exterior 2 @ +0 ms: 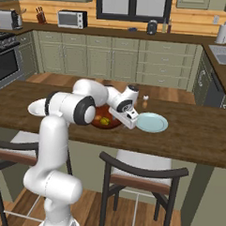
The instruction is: Pick the chicken drumstick and lemon from their plates and place them in the bowl. Then put the bowl in the fridge.
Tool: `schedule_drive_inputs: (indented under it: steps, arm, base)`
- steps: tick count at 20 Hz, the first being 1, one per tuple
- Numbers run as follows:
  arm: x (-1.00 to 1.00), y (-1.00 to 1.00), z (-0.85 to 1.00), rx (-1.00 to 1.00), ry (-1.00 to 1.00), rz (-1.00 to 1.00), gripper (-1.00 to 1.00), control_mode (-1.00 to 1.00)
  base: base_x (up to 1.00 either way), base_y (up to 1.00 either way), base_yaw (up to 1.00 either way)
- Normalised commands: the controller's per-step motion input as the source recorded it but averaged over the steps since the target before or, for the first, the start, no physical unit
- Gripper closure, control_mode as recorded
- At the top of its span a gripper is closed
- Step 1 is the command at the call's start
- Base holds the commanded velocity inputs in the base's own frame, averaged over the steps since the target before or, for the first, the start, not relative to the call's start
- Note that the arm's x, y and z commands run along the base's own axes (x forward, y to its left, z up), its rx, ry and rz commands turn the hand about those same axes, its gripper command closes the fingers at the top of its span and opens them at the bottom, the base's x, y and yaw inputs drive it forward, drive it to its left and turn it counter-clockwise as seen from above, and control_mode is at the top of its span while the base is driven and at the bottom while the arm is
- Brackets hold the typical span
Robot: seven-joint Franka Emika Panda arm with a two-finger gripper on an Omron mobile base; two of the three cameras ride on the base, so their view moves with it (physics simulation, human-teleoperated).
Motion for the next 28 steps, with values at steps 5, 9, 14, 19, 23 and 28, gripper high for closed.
schedule_drive_inputs:
  steps: [5,9,14,19,23,28]
  arm:
    - [0.02,0.02,-0.3,0.0,0.0,0.0,-1.0,-1.0]
    - [-0.03,0.2,-0.2,0.01,0.0,0.0,-1.0,-1.0]
    - [0.0,0.34,-0.06,0.02,0.0,-0.03,1.0,-1.0]
    - [0.0,0.02,0.01,0.07,0.0,-0.09,1.0,-1.0]
    - [0.0,0.0,0.13,0.12,0.0,-0.16,1.0,-1.0]
    - [-0.28,-0.04,0.38,0.09,-0.08,-0.14,1.0,-1.0]
  base:
    - [0.0,0.0,0.0]
    - [0.0,0.0,0.0]
    - [0.0,0.0,0.0]
    - [0.0,0.0,0.0]
    - [0.0,0.0,0.0]
    - [0.0,0.0,0.0]
